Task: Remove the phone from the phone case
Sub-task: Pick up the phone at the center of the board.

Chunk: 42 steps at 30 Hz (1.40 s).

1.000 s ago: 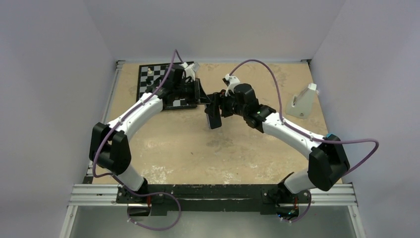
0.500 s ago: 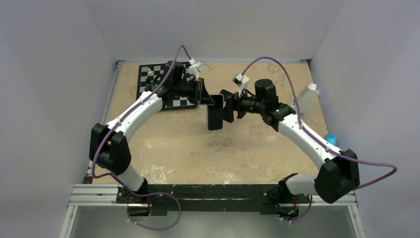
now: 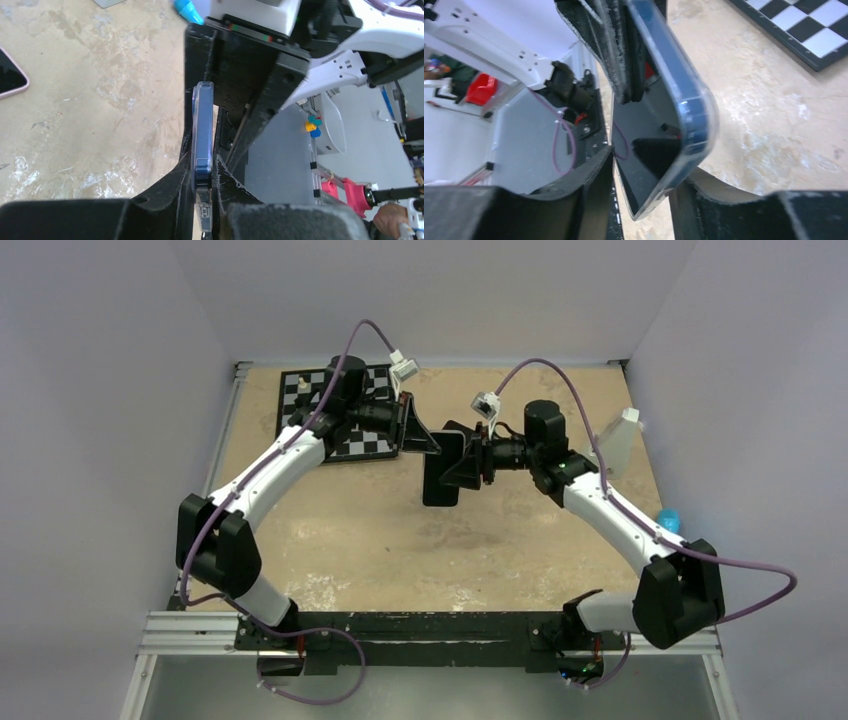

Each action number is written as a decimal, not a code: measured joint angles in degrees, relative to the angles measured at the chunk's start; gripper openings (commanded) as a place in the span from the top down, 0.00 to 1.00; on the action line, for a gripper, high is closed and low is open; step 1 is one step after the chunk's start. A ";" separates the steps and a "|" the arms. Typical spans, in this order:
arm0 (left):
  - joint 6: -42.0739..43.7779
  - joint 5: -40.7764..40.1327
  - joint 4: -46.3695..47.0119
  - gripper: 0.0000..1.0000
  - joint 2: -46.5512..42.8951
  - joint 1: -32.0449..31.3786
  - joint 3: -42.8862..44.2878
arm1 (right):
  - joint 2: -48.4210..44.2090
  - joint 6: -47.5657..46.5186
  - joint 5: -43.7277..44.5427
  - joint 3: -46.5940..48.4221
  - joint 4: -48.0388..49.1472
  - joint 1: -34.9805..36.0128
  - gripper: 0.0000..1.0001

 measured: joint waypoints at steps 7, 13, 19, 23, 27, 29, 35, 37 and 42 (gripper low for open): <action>2.29 2.86 0.15 1.00 -2.56 -0.87 0.00 | 1.55 4.24 -7.93 -0.13 5.57 -1.55 0.59; 2.80 4.00 -0.26 1.00 -2.73 -1.14 0.00 | 1.57 7.52 -10.62 -0.17 10.97 -3.23 0.57; 3.54 4.85 -0.28 1.00 -2.75 -1.73 0.00 | 2.69 9.92 -12.57 -0.17 15.43 -3.26 0.82; 4.24 4.61 -0.33 0.65 -2.84 -1.84 0.00 | 3.58 13.46 -14.62 -0.81 19.65 -3.19 1.00; 4.48 2.47 -0.98 0.35 -4.28 -2.32 -0.02 | 2.82 14.69 -11.72 -2.43 21.59 -3.19 1.00; 5.29 -0.94 -2.56 0.34 -5.77 -2.69 0.09 | 2.14 15.23 -8.87 -3.15 21.31 -3.19 1.00; 4.66 -19.34 -8.55 0.44 -14.93 -2.93 -3.19 | 0.61 17.66 -0.11 -3.15 17.66 -3.02 1.00; 2.16 -24.94 -7.65 0.55 -22.32 -2.89 -9.14 | 0.68 19.58 1.46 -3.15 17.62 -3.28 1.00; -8.46 -30.99 -1.38 0.49 -39.43 -2.97 -27.76 | 1.64 29.31 1.64 -5.01 27.23 -3.58 1.00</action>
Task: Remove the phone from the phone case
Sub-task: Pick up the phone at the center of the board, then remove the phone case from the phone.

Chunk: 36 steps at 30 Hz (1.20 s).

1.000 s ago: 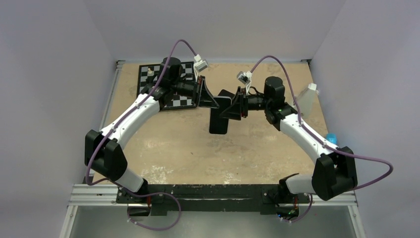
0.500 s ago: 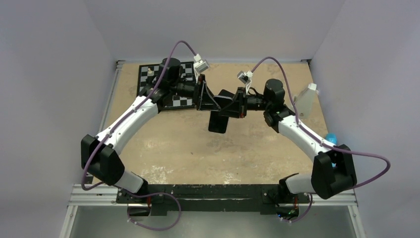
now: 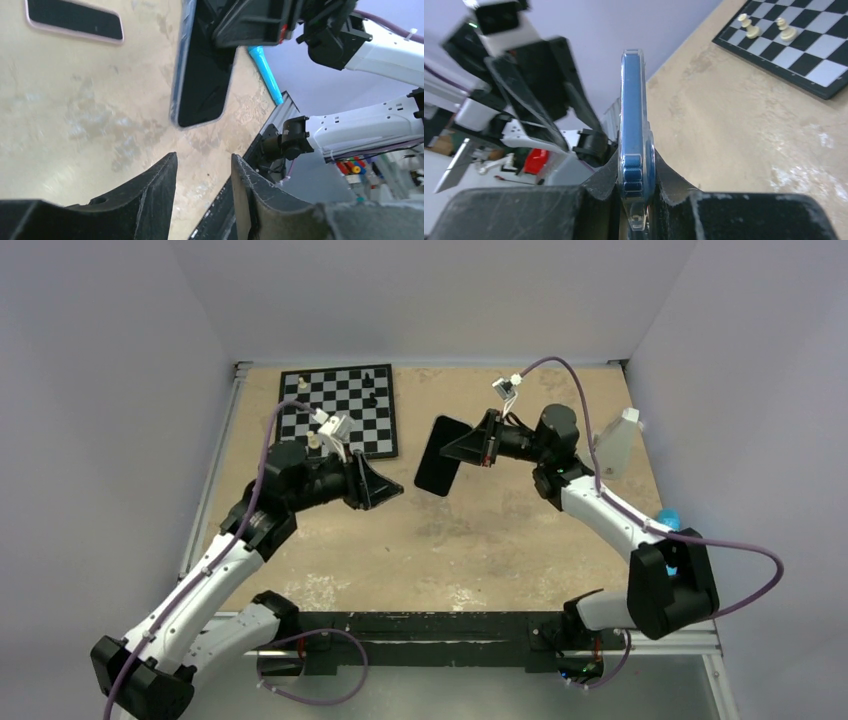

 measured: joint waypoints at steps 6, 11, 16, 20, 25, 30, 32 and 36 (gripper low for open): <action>-8.07 0.24 3.10 0.44 -0.35 -0.07 -9.55 | 4.11 12.33 -2.36 -3.63 14.10 0.11 1.00; -11.67 2.19 8.17 0.58 -0.79 -0.59 -10.75 | 4.31 16.68 -2.40 -5.64 17.84 1.14 1.00; -13.66 4.07 12.70 0.67 -0.48 -0.68 -10.75 | 3.50 18.12 -2.34 -5.64 18.56 2.25 1.00; -14.21 4.24 13.81 0.69 -0.37 -0.66 -10.75 | 2.71 18.88 -2.40 -5.64 18.82 2.16 1.00; -14.62 4.46 13.94 0.68 0.13 -0.66 -10.75 | 2.67 19.23 -2.38 -5.64 18.80 2.16 1.00; -14.58 4.35 13.60 0.60 0.70 -0.68 -10.75 | 2.08 19.21 -2.27 -5.64 17.92 2.27 1.00; -14.49 4.15 12.98 0.61 0.70 -0.68 -10.75 | 1.68 19.21 -2.29 -5.62 17.86 2.54 1.00; -14.53 4.15 11.98 0.72 0.83 -0.68 -10.75 | 1.33 19.19 -2.32 -5.46 17.90 3.04 1.00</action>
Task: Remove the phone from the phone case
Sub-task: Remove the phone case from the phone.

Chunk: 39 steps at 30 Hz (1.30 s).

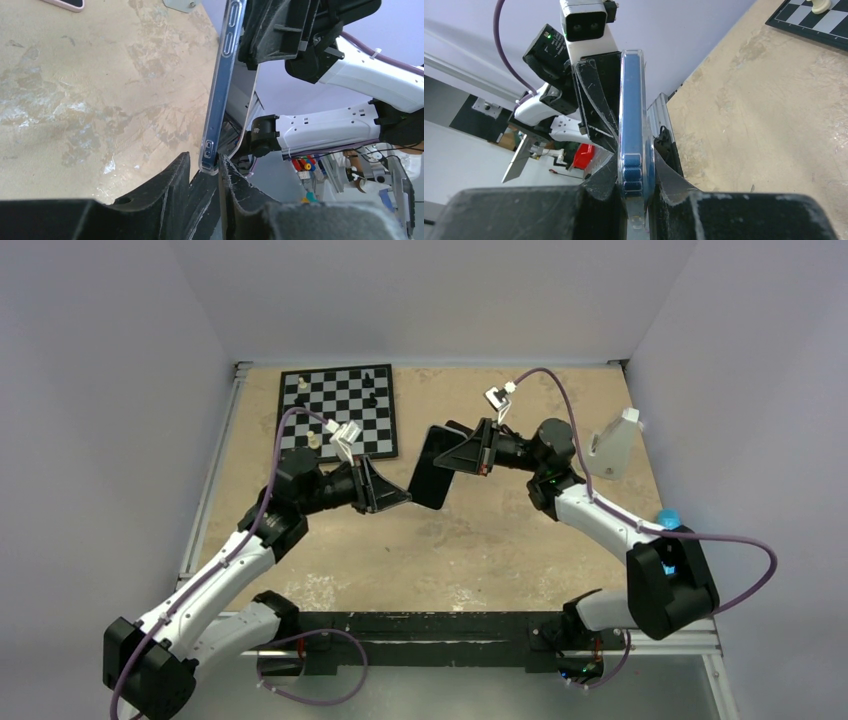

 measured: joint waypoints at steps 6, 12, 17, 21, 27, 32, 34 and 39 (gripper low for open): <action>-1.14 2.71 5.70 0.92 0.79 0.07 -1.51 | 0.00 0.46 -0.11 0.07 0.07 0.24 1.00; -0.33 9.22 10.40 1.00 2.08 0.59 -2.10 | 0.00 3.15 -2.27 0.07 2.69 -0.13 1.00; 1.95 14.34 15.52 1.00 0.98 0.72 -3.52 | -0.07 7.96 -5.18 0.31 7.23 0.24 1.00; 5.88 17.62 16.85 1.00 -0.90 0.63 -2.95 | -0.02 15.02 -6.34 0.31 15.85 1.07 1.00; 8.52 21.44 22.51 1.00 -0.20 -0.26 -0.92 | 0.74 26.14 -6.40 0.31 30.58 1.11 1.00; 7.52 25.35 30.62 1.00 2.01 -0.42 -1.84 | 3.96 34.07 -6.78 0.31 38.62 1.05 1.00; 7.58 25.92 30.67 1.00 2.40 -0.42 -1.84 | 5.64 37.20 -6.86 0.31 40.13 1.07 1.00; 10.58 27.10 26.82 1.00 2.29 -0.44 -1.31 | 8.00 42.05 -7.15 0.31 41.35 1.79 1.00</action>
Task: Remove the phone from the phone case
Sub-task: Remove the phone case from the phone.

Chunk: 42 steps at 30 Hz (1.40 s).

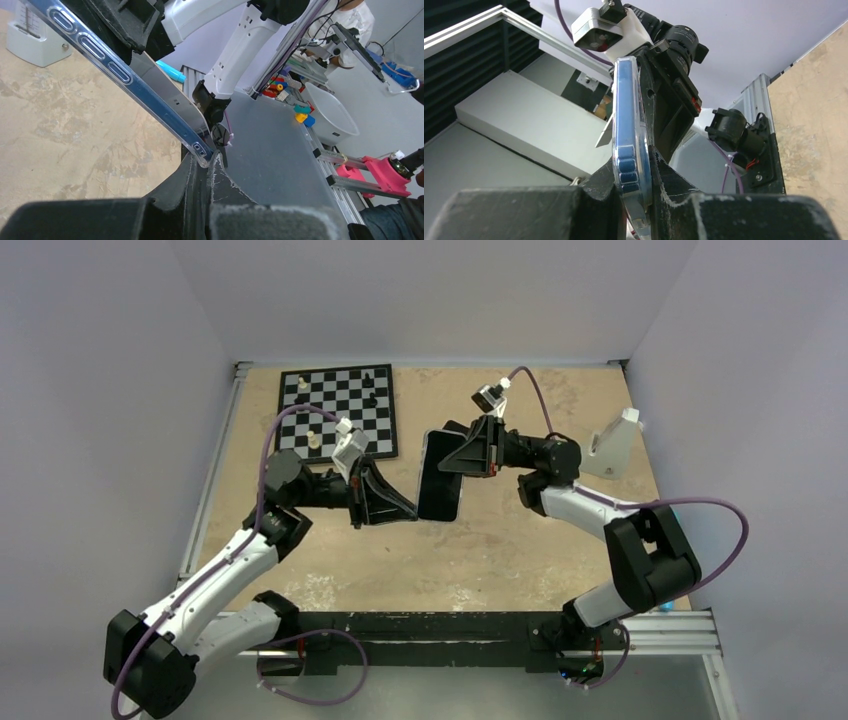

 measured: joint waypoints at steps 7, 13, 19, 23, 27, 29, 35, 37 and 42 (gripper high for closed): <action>4.76 0.52 -5.01 1.00 0.28 -0.57 1.75 | 0.02 2.38 0.09 0.07 0.26 0.28 1.00; 6.78 -1.81 -10.27 1.00 1.14 -0.83 3.28 | 0.02 3.13 1.36 0.22 0.17 0.42 1.00; 3.04 -5.05 -10.88 0.78 0.98 -1.07 3.85 | 0.02 0.20 4.35 0.42 -0.09 0.42 1.00; -2.16 -9.27 -6.91 0.65 0.96 -1.20 1.33 | 0.00 -4.94 7.56 0.42 -0.98 0.81 1.00; -6.43 -13.46 -3.65 0.58 0.92 -1.99 -2.05 | 0.00 -9.84 10.60 0.42 -2.01 2.56 1.00; -8.39 -14.69 -1.84 0.56 1.38 -2.40 -3.37 | 0.00 -12.22 12.07 0.39 -2.62 3.54 1.00; -11.37 -18.49 0.59 0.70 3.96 -3.91 -4.63 | -0.28 -19.26 16.83 0.39 -7.04 5.79 1.00; -11.58 -20.09 0.63 0.78 4.00 -4.07 -5.18 | -0.57 -21.62 17.88 0.42 -9.62 6.10 1.00; -11.02 -25.83 0.48 0.97 3.37 -4.33 -6.16 | -2.67 -27.17 22.21 0.39 -17.77 6.56 1.00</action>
